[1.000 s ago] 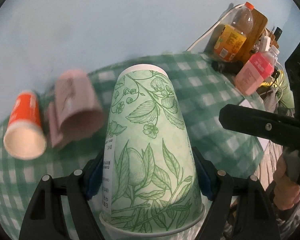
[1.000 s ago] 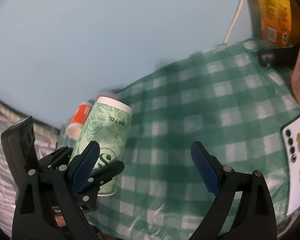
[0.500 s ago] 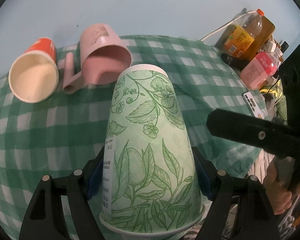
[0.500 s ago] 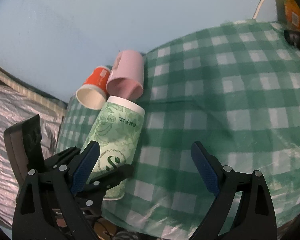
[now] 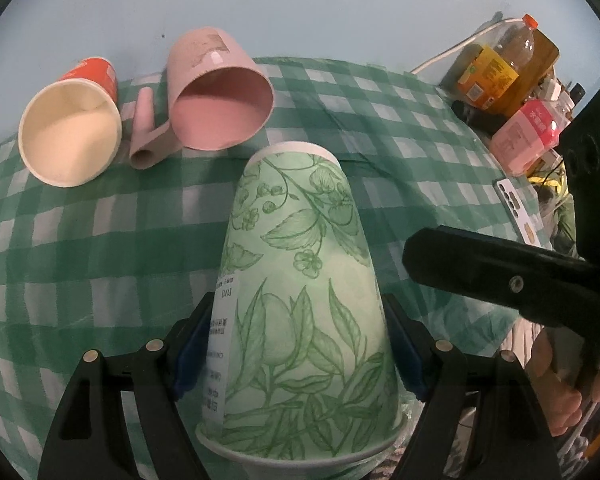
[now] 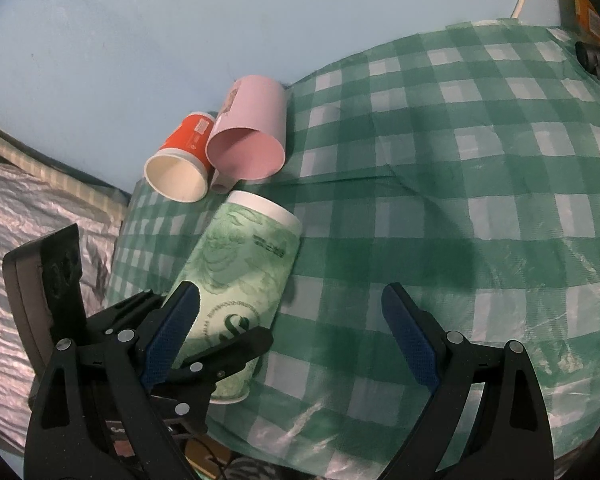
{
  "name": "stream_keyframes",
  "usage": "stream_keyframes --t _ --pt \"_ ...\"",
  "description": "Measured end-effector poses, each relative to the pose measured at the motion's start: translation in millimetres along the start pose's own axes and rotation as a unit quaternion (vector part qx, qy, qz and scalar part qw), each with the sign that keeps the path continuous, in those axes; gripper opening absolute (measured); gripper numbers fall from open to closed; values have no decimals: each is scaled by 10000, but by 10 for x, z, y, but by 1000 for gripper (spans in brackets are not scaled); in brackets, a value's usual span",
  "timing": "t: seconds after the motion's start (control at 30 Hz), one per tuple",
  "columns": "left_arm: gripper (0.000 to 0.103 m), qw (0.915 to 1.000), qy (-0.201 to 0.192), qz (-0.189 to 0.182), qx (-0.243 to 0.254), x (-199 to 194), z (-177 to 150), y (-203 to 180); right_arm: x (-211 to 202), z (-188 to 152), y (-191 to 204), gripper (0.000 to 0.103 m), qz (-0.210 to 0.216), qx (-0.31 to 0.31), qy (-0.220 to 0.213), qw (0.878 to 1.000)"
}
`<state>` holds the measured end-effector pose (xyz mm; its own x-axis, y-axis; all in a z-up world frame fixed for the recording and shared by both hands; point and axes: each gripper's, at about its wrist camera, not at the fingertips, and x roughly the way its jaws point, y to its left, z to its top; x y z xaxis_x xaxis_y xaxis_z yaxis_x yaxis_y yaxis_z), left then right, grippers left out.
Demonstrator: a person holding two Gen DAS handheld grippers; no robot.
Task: Flip cup upside down
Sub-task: 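Lift the green cup with the right gripper and rotate it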
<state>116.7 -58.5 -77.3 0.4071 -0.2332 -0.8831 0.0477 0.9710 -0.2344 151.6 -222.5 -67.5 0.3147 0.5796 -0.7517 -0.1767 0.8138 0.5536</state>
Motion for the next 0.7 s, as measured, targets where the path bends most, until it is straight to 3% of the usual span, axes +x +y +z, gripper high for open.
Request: stream_keyframes --t 0.37,0.7 --pt "88 9997 -97 -104 -176 -218 -9 100 7 17 16 92 87 81 -16 9999" --pt "94 9984 -461 -234 -234 -592 -25 281 88 85 90 92 52 165 20 9998"
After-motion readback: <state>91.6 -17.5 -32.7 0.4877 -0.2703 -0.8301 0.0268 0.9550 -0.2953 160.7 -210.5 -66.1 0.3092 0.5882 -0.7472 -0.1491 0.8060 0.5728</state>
